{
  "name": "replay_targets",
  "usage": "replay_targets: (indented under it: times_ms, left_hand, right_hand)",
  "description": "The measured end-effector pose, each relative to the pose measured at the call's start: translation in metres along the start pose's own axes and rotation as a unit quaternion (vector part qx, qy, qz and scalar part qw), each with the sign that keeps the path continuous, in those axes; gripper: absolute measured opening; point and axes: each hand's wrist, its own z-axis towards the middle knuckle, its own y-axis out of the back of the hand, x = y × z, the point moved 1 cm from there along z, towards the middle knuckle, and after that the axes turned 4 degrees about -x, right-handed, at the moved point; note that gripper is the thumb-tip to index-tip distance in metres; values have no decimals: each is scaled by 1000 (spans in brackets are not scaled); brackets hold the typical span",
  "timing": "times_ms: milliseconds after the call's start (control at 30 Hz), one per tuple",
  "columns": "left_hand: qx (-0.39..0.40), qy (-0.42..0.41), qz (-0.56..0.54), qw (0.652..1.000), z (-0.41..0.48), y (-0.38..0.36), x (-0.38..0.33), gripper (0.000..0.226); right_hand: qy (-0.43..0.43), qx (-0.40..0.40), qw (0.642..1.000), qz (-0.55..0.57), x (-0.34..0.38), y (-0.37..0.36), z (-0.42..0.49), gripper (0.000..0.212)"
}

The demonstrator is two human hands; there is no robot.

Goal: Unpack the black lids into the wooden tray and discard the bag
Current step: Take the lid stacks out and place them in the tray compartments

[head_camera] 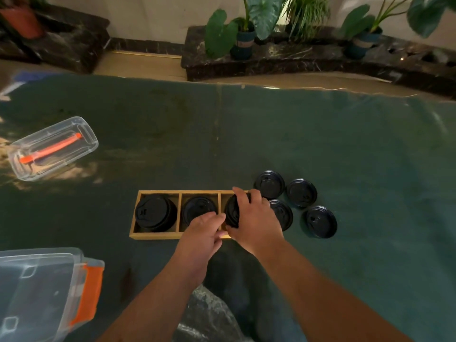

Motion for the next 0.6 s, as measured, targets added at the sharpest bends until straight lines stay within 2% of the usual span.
replay_targets:
  times_ms: [100, 167, 233, 467, 533, 600]
  left_hand:
    - [-60, 8, -25, 998, 7, 1, 6, 7]
    - [-85, 8, -34, 996, 13, 3, 11, 26]
    - [-92, 6, -25, 995, 16, 3, 12, 33]
    - [-104, -29, 15, 994, 13, 2, 14, 24]
    - [-110, -39, 41, 992, 9, 2, 13, 23]
    - [-109, -48, 75, 990, 5, 2, 12, 18]
  right_hand:
    - [10, -18, 999, -27, 5, -10, 7, 100]
    - [6, -19, 999, -43, 7, -12, 10, 100]
    - [3, -13, 998, -58, 3, -14, 11, 102]
    - [24, 39, 998, -43, -1, -3, 10, 120]
    - [36, -18, 999, -9, -13, 4, 2, 102]
    - [26, -118, 992, 24, -35, 5, -11, 63]
